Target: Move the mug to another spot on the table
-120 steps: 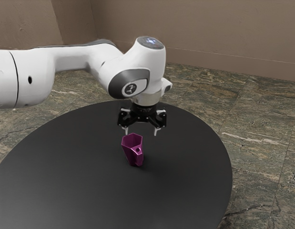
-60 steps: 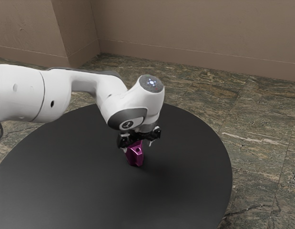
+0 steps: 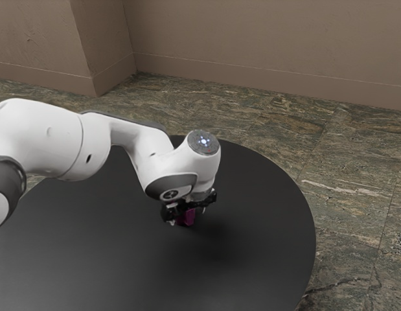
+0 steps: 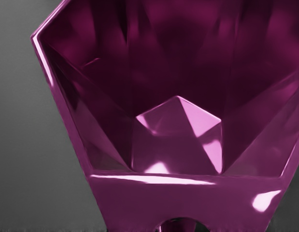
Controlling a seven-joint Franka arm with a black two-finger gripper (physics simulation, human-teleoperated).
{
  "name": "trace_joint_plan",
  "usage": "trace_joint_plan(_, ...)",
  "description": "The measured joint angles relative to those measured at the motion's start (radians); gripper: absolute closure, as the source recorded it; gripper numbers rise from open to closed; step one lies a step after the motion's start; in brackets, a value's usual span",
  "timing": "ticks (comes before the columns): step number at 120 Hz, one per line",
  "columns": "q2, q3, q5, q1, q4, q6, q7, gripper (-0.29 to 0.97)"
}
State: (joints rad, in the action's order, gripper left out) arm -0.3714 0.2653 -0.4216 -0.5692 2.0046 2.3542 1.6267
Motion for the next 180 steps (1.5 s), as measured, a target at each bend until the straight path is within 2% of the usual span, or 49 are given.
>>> trace_joint_plan(39, -0.043, 0.000, -0.035, 0.015, -0.011, 0.049, 0.024, 0.15)
trace_joint_plan(85, -0.057, -0.003, -0.062, 0.014, -0.015, 0.065, 0.031, 0.22)
trace_joint_plan(163, -0.059, -0.003, -0.058, 0.023, -0.022, 0.067, 0.014, 0.48)
trace_joint_plan(180, -0.059, -0.003, -0.056, 0.023, -0.022, 0.063, 0.013, 0.51)
